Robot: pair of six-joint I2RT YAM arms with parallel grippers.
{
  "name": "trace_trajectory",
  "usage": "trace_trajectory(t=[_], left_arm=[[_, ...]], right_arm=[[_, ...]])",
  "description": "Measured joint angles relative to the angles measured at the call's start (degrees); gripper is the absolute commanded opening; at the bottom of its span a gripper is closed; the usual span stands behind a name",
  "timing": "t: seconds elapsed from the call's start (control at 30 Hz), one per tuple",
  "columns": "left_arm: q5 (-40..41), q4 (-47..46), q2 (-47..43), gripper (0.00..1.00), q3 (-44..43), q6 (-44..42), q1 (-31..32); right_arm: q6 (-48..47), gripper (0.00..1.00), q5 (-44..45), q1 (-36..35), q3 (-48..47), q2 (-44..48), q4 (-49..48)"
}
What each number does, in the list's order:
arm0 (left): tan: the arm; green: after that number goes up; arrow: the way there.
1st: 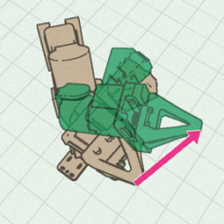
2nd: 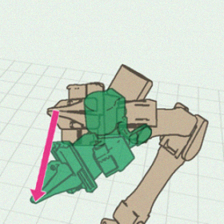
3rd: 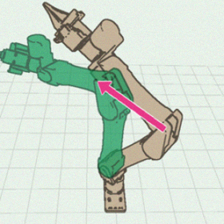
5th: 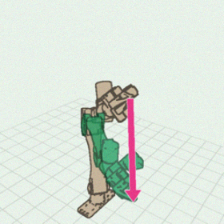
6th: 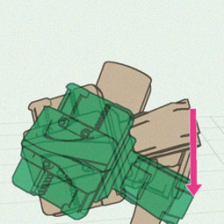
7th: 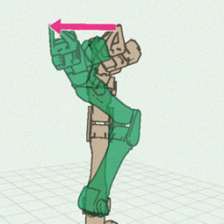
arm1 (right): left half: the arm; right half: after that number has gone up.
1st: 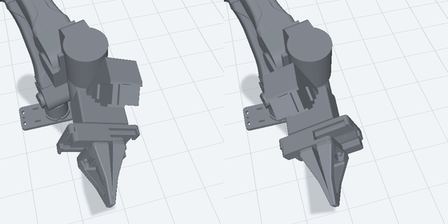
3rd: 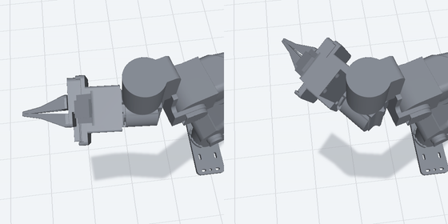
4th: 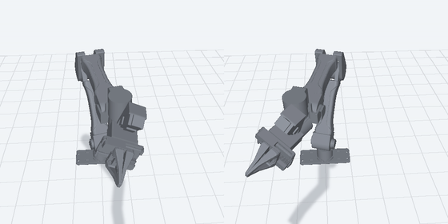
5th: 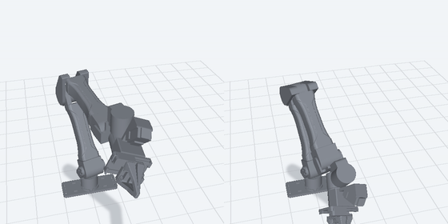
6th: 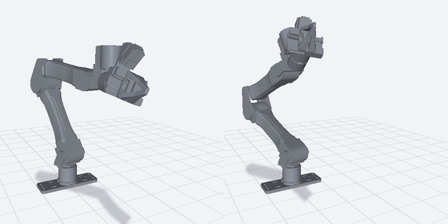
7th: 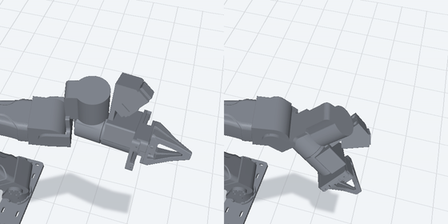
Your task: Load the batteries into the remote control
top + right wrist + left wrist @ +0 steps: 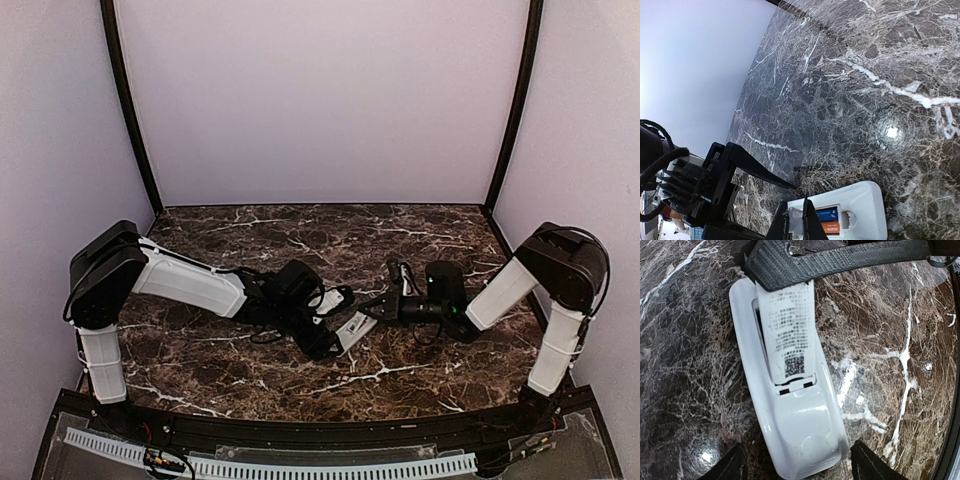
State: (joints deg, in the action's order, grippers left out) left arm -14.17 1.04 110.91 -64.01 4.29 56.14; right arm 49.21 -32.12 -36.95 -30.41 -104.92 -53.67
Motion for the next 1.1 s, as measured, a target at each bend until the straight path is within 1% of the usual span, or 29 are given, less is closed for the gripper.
trace_trajectory(t=[0.6,0.7,0.83,1.1], left_arm=[[0.0,0.0,0.0,0.71,0.0,0.0,0.0],[0.0,0.0,0.0,0.71,0.0,0.0,0.0],[0.0,0.0,0.0,0.71,0.0,0.0,0.0],[0.0,0.0,0.0,0.71,0.0,0.0,0.0]], right_arm=[[0.2,0.00,0.7,-0.5,0.4,-1.3,-2.8],[0.4,0.06,0.8,-0.5,0.7,-1.3,-3.0],[0.6,0.08,1.8,-0.5,1.3,-1.2,-3.0],[-2.2,0.14,3.4,-0.5,0.7,0.8,4.0]])
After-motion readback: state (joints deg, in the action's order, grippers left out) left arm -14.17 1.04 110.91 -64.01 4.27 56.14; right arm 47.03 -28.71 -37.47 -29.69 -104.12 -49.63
